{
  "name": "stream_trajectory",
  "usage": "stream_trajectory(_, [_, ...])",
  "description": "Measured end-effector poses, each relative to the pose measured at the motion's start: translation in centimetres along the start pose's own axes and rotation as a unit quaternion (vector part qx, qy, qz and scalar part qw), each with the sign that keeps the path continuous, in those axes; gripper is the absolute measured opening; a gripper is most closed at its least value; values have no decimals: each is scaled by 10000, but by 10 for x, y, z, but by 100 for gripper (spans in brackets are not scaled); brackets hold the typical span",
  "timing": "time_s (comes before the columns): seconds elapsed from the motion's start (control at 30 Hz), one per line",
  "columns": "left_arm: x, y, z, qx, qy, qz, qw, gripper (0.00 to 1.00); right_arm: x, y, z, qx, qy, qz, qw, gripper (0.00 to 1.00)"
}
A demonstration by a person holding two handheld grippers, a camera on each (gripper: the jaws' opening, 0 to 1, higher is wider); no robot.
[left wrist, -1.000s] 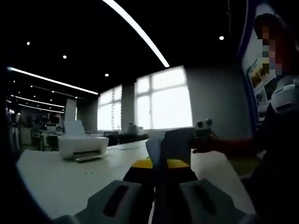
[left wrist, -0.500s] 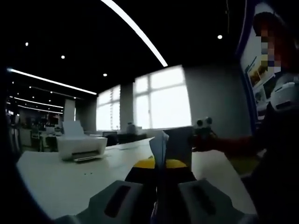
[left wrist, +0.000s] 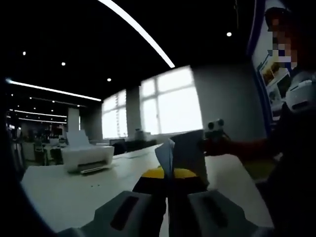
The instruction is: Organize the stack of printing papers by aligning and flattening the scattered papers on the table
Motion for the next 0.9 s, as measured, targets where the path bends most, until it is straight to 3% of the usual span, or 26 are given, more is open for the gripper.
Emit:
stream_trajectory(0.43, [-13,3,15,41,109,-225,9997,6,17,11,3,2,-305,129,9995,0])
stream_trajectory(0.6, [-18,8,12,250,645,-202,9974,6,24,12,-5,82,-588,99,9982,0])
stream_trajectory(0.9, [-16,19,3,258,1501,-172,9882,6,27,12,-22,262,-974,-2,9949,0])
Point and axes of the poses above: the point that each gripper's makers call its tool centre point, and the gripper's own axes: y roughly backward along the fingers, x roughly to its left, z roughly out of its top, the point moved 2 cm from there along y, roughly backward along the fingers, and after that the axes turned 13 degrees about -y, right-handed, at the moved point
